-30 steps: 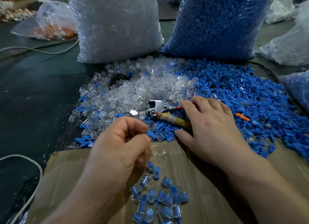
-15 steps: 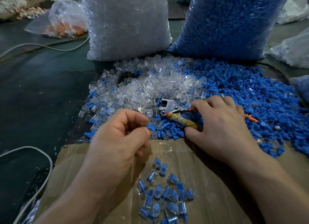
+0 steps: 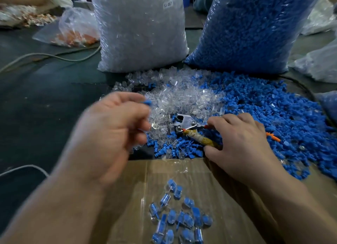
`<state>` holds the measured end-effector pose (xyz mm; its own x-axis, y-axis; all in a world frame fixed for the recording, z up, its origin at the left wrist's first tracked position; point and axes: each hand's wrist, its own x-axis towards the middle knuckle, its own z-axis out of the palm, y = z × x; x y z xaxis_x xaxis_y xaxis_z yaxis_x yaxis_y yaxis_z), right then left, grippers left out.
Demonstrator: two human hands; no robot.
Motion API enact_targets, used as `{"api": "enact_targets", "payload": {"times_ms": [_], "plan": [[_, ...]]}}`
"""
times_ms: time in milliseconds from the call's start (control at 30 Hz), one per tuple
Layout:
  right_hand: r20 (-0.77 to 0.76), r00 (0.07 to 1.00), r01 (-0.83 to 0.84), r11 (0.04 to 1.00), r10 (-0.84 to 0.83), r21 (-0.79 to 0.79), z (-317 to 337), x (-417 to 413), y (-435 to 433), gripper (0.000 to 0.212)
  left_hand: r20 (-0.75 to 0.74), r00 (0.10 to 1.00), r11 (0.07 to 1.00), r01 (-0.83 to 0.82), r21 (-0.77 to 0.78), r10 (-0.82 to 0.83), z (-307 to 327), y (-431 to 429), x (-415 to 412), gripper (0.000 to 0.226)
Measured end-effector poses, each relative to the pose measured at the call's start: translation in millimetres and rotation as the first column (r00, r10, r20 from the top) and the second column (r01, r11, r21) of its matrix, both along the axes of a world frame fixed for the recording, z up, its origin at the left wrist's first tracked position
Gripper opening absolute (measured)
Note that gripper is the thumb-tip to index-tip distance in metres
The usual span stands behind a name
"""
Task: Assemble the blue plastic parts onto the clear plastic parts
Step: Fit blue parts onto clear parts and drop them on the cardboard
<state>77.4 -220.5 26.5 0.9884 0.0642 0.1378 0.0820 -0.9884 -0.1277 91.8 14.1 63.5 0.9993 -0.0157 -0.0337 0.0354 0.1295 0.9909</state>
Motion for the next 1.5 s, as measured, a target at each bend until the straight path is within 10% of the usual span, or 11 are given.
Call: {"api": "enact_targets", "payload": {"times_ms": [133,533,1500], "plan": [[0.063,0.997,0.041,0.999,-0.042,0.008,1.2,2.1,-2.4,0.047,0.064,0.993,0.968,0.078,0.238,-0.095,-26.4,-36.8,-9.0,0.016],[0.142,0.984,0.020,0.864,-0.105,0.503,9.0,-4.6,-2.7,0.029,0.120,0.992,0.980,-0.060,0.191,0.037,-55.2,-30.6,-6.8,0.026],[-0.014,0.969,-0.242,0.963,0.245,0.117,27.1,-26.2,-10.9,0.058,0.137,0.982,0.989,0.119,0.086,-0.130,-50.5,-25.4,-11.6,0.016]]}}
